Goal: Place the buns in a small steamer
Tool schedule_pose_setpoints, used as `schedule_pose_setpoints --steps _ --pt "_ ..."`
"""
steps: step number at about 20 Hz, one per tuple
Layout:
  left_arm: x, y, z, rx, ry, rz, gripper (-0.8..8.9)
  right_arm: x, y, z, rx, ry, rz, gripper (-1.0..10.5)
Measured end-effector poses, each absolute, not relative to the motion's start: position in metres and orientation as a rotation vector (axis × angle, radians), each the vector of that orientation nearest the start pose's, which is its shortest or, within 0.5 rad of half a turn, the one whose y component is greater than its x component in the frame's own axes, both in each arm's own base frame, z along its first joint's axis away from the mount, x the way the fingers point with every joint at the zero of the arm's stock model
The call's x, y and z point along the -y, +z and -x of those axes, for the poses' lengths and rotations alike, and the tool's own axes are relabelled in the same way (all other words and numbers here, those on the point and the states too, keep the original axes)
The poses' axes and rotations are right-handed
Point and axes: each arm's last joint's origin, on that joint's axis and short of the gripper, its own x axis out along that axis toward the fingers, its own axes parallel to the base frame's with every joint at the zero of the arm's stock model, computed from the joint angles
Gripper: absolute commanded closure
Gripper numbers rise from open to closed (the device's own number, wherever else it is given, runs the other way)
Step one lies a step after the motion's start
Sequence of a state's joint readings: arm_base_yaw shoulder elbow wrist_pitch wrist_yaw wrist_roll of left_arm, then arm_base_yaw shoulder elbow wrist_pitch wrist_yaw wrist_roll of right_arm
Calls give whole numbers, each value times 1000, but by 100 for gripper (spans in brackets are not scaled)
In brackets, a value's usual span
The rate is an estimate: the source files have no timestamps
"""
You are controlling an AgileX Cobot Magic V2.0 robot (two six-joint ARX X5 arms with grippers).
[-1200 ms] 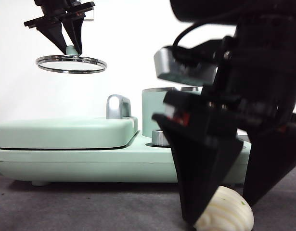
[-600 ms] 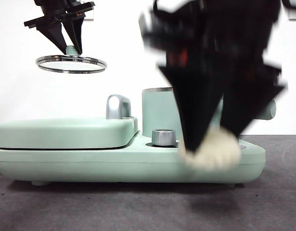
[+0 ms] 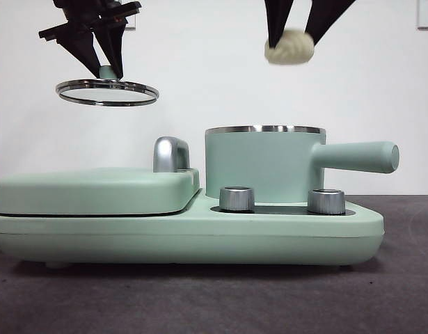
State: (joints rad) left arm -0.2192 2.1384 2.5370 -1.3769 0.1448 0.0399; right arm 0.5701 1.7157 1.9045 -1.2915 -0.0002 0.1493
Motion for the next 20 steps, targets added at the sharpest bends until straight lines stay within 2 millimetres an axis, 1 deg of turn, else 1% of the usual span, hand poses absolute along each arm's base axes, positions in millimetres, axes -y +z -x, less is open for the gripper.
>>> schedule_pose_setpoints --steps 2,4,6,8,9,17,19,20 --pt "98 397 -407 -976 -360 -76 700 -183 373 -303 -1126 438 185 716" --pt "100 397 -406 -971 -366 -79 700 -189 353 -322 -1161 440 208 716" --pt "101 397 -406 -968 -368 -80 700 -192 329 -338 -1219 425 229 716" --pt "102 397 -406 -968 -371 -81 700 -194 311 -349 -1266 411 240 716" --pt "102 397 -406 -968 -371 -81 700 -195 305 -353 -1283 406 243 716" --pt "103 397 -406 -963 -372 -82 700 -193 281 -365 -1353 377 250 714" --pt "103 397 -406 -963 -372 -82 700 -193 280 -366 -1355 376 250 672" --pt "103 397 -406 -963 -372 -82 700 -193 280 -367 -1353 375 249 616"
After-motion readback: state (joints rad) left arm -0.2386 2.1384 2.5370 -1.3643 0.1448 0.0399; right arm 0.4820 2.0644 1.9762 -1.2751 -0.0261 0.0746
